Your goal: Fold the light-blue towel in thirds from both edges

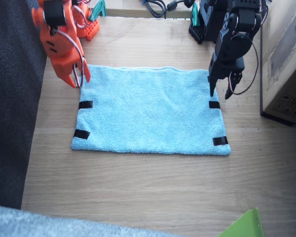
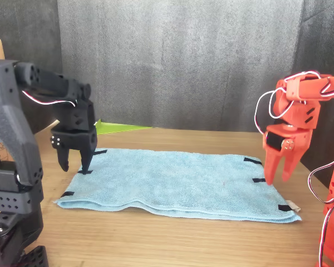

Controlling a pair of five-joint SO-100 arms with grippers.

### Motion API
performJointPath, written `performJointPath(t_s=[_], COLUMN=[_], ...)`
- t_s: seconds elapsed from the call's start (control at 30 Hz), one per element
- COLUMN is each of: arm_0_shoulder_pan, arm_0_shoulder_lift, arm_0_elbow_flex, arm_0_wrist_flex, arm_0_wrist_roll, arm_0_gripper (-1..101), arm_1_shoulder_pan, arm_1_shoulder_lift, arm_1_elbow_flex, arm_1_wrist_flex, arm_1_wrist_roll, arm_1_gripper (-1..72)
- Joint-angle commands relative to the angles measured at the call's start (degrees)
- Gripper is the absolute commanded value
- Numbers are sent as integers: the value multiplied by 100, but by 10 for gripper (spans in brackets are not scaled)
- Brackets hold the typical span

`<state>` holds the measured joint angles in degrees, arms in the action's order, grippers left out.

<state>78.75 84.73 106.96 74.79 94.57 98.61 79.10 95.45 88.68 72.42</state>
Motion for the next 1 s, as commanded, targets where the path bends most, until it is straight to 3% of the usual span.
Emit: performJointPath(t_s=[0.0,0.5,0.97], arm_0_shoulder_pan=[105,62,62], arm_0_shoulder_lift=[70,97,97], arm_0_elbow_flex=[-158,-114,26], arm_0_wrist_flex=[26,26,70], arm_0_wrist_roll=[53,9,70], arm_0_gripper=[276,278,278], arm_1_shoulder_pan=[-9,-255,0], arm_1_shoulder_lift=[44,-431,-686], arm_1_elbow_flex=[-193,-510,-642], arm_1_wrist_flex=[-44,-105,-132], arm_1_wrist_roll=[18,-88,0], arm_1_gripper=[244,240,240])
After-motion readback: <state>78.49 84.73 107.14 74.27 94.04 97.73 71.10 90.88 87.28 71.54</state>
